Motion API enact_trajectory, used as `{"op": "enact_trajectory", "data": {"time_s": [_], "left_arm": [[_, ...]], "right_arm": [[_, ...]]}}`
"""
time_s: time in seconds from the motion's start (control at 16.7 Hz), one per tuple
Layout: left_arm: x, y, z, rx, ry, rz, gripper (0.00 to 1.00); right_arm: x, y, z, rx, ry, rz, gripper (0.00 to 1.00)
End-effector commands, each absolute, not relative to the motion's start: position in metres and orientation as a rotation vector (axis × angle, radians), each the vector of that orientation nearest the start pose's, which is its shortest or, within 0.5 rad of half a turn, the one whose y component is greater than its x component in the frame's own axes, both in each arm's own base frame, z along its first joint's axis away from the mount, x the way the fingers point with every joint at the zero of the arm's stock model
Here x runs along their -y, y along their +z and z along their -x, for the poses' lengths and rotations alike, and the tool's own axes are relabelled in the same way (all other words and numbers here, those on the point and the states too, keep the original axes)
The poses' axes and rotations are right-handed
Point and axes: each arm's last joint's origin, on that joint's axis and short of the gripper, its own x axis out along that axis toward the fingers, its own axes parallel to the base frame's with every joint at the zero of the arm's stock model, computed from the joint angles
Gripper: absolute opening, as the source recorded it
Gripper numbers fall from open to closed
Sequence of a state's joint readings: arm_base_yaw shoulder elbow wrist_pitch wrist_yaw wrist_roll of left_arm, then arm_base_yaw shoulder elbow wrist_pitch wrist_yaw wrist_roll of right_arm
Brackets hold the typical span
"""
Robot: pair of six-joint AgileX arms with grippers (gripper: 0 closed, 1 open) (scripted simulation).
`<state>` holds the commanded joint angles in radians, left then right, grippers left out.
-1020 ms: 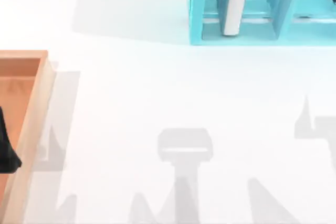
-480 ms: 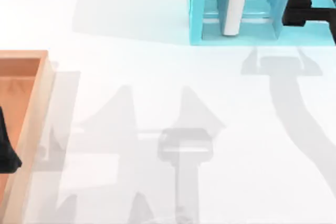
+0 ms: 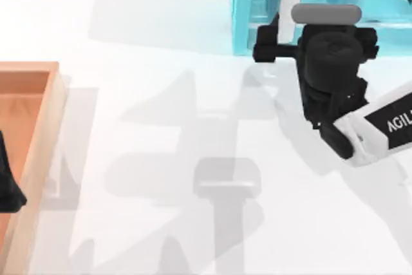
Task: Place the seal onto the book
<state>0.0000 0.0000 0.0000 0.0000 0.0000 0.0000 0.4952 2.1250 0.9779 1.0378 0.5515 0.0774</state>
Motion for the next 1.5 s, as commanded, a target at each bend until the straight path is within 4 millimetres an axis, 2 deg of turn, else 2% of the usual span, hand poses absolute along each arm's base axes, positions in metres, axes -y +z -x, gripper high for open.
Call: {"op": "enact_trajectory", "data": {"time_s": [0.12,0.24,0.66,0.84,1.26,1.5], "left_arm": [[0.001,0.16,-0.106,0.0,0.0,0.0,1.0],[0.001,0.16,-0.106,0.0,0.0,0.0,1.0],[0.001,0.16,-0.106,0.0,0.0,0.0,1.0],[0.001,0.16,-0.106,0.0,0.0,0.0,1.0],[0.001,0.16,-0.106,0.0,0.0,0.0,1.0],[0.001,0.16,-0.106,0.0,0.0,0.0,1.0]], "right_arm": [[-0.196,0.096,-0.373,-0.093,-0.036,-0.009,1.0],[-0.2,0.088,-0.374,-0.096,-0.037,-0.007,1.0],[-0.199,0.087,-0.378,-0.099,-0.038,-0.006,1.0],[-0.201,0.085,-0.398,-0.096,-0.037,-0.008,1.0],[-0.199,0.079,-0.464,-0.094,-0.037,-0.007,1.0],[-0.197,0.078,-0.474,-0.096,-0.037,-0.007,1.0]]}}
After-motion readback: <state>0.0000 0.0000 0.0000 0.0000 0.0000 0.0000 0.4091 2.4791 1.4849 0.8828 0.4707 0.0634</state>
